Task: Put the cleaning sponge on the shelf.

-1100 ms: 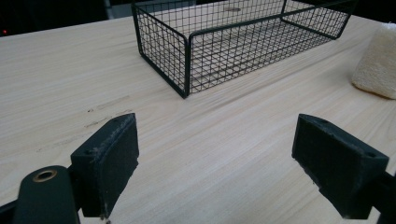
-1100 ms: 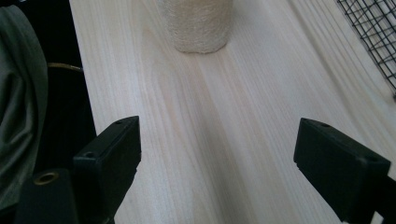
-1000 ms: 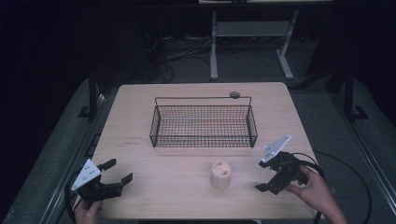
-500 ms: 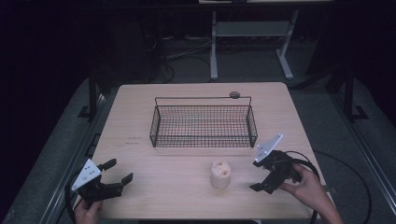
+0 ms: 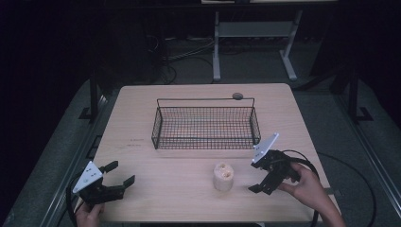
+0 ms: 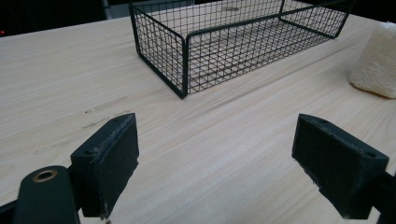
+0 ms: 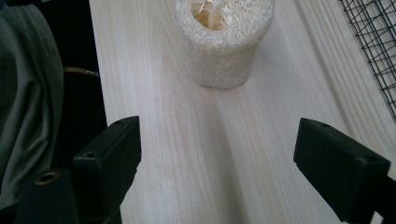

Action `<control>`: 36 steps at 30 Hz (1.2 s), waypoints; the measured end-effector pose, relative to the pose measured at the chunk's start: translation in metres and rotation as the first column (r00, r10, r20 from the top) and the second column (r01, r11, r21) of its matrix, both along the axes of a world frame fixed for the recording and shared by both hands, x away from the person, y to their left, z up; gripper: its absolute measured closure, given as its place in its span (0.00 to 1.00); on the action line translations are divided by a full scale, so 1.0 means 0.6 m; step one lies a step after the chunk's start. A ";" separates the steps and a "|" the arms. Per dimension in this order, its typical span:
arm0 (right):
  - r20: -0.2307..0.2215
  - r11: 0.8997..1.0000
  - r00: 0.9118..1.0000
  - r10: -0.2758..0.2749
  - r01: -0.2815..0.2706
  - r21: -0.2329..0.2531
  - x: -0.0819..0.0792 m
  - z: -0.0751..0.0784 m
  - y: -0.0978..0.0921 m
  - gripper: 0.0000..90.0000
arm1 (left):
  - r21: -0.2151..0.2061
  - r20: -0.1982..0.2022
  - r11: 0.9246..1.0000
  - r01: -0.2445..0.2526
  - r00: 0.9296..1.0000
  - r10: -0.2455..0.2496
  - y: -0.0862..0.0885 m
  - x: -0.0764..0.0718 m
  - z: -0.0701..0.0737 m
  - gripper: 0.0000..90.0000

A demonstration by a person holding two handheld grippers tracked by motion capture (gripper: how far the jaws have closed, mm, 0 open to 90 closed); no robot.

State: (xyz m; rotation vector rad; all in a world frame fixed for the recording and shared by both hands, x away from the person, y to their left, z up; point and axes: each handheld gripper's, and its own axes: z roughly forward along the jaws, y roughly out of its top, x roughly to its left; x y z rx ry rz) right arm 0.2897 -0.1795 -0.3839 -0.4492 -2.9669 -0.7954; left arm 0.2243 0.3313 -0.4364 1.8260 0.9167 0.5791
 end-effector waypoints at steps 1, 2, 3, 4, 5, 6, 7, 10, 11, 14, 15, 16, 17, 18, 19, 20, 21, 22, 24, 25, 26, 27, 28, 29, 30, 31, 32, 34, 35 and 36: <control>0.000 1.000 1.000 -0.001 0.001 -0.004 0.000 0.001 0.002 0.16 | 0.001 0.000 1.000 -0.001 1.000 0.001 0.000 0.000 0.000 0.16; 0.001 1.000 1.000 0.005 -0.005 -0.004 0.001 0.002 0.005 0.16 | 0.001 0.000 1.000 -0.001 1.000 0.001 0.000 0.000 0.000 0.15; 0.001 1.000 1.000 0.008 -0.008 -0.006 0.002 0.002 0.007 0.16 | 0.000 0.000 1.000 0.000 1.000 0.000 0.000 0.000 0.000 0.15; 0.001 1.000 1.000 0.008 -0.008 -0.006 0.002 0.002 0.007 0.16 | 0.000 0.000 1.000 0.000 1.000 0.000 0.000 0.000 0.000 0.15; 0.001 1.000 1.000 0.012 -0.012 -0.007 0.003 0.004 0.012 0.16 | 0.000 0.000 1.000 0.000 1.000 0.000 0.001 -0.001 0.001 0.15; 0.001 1.000 1.000 0.017 -0.017 -0.005 0.004 0.005 0.014 0.16 | -0.003 -0.003 1.000 -0.003 1.000 0.003 0.001 -0.001 0.001 0.15; -0.003 1.000 1.000 0.019 -0.019 -0.006 0.003 0.005 0.016 0.16 | 0.001 -0.001 1.000 0.000 1.000 0.000 0.002 -0.001 0.001 0.15; 0.000 0.999 0.999 0.034 -0.034 -0.015 0.004 0.005 0.025 0.16 | 0.001 0.000 1.000 -0.002 1.000 0.002 0.003 -0.001 0.002 0.15; -0.001 0.999 0.999 0.035 -0.035 -0.017 0.004 0.005 0.026 0.16 | 0.001 0.000 1.000 -0.002 1.000 0.002 0.003 -0.001 0.002 0.16; -0.001 0.999 0.999 0.043 -0.043 -0.019 0.004 0.006 0.032 0.16 | 0.000 0.002 1.000 -0.002 1.000 0.002 0.003 -0.001 0.002 0.15; -0.002 0.999 0.999 0.045 -0.045 -0.020 0.004 0.006 0.034 0.16 | 0.000 0.003 1.000 -0.002 1.000 0.002 0.003 -0.002 0.002 0.15; 0.000 0.999 0.999 0.047 -0.047 -0.022 0.004 0.007 0.036 0.16 | -0.002 0.003 1.000 -0.002 1.000 0.002 0.003 -0.001 0.002 0.15; -0.001 0.998 0.999 0.053 -0.053 -0.024 0.005 0.008 0.041 0.16 | -0.002 0.002 1.000 -0.002 1.000 0.002 0.003 -0.001 0.002 0.15; -0.006 0.998 0.999 0.054 -0.054 -0.027 0.005 0.008 0.043 0.16 | -0.006 0.001 1.000 -0.004 1.000 0.004 0.003 -0.001 0.002 0.16; -0.003 0.998 0.998 0.057 -0.057 -0.028 0.005 0.009 0.046 0.16 | -0.009 0.001 1.000 -0.004 1.000 0.004 0.003 -0.001 0.002 0.16; -0.004 0.998 0.998 0.062 -0.062 -0.026 0.005 0.009 0.049 0.16 | -0.010 0.002 1.000 -0.004 1.000 0.004 0.003 -0.001 0.002 0.15; -0.004 0.998 0.998 0.064 -0.064 -0.029 0.005 0.010 0.051 0.16 | -0.009 0.002 1.000 -0.003 1.000 0.003 0.003 -0.001 0.002 0.15; -0.004 0.997 0.998 0.067 -0.067 -0.031 0.005 0.010 0.054 0.16 | -0.008 0.003 1.000 -0.002 1.000 0.002 0.003 -0.001 0.002 0.15; -0.002 0.996 0.997 0.078 -0.078 -0.039 0.006 0.010 0.061 0.16 | -0.008 0.004 1.000 -0.003 1.000 0.003 0.003 -0.001 0.002 0.15; -0.003 0.996 0.997 0.077 -0.077 -0.039 0.006 0.010 0.062 0.16 | -0.007 0.004 1.000 -0.002 1.000 0.002 0.004 -0.001 0.002 0.15; -0.002 0.996 0.997 0.082 -0.082 -0.033 0.007 0.009 0.065 0.16 | -0.007 0.005 1.000 -0.002 1.000 0.002 0.004 -0.001 0.002 0.16; -0.004 0.996 0.997 0.082 -0.082 -0.036 0.008 0.009 0.067 0.16 | -0.007 0.005 1.000 -0.002 1.000 0.002 0.004 -0.001 0.002 0.15; -0.008 0.996 0.997 0.082 -0.082 -0.036 0.009 0.007 0.069 0.16 | -0.009 0.004 1.000 -0.003 1.000 0.003 0.004 -0.001 0.002 0.15; -0.009 0.996 0.996 0.084 -0.084 -0.040 0.010 0.006 0.073 0.16 | -0.009 0.004 1.000 -0.003 1.000 0.003 0.004 -0.001 0.002 0.16; -0.011 0.995 0.996 0.086 -0.086 -0.044 0.011 0.004 0.075 0.16 | -0.008 0.004 1.000 -0.003 1.000 0.003 0.004 0.000 0.002 0.15; -0.016 0.995 0.996 0.086 -0.087 -0.046 0.012 0.003 0.078 0.16 | -0.008 0.004 1.000 -0.003 1.000 0.003 0.004 0.000 0.002 0.15; -0.017 0.995 0.996 0.091 -0.092 -0.046 0.013 0.002 0.081 0.16 | -0.008 0.004 1.000 -0.001 1.000 0.002 0.003 0.000 0.002 0.15; -0.018 0.994 0.995 0.095 -0.096 -0.044 0.015 0.000 0.086 0.16 | -0.006 0.004 1.000 -0.001 1.000 0.001 0.003 0.000 0.002 0.15; -0.020 0.994 0.995 0.096 -0.096 -0.045 0.016 0.000 0.089 0.16 | -0.006 0.005 1.000 -0.001 1.000 0.001 0.003 0.000 0.002 0.16; -0.020 0.994 0.995 0.097 -0.098 -0.045 0.017 0.000 0.091 0.16 | -0.008 0.005 1.000 -0.001 1.000 0.001 0.003 0.000 0.002 0.16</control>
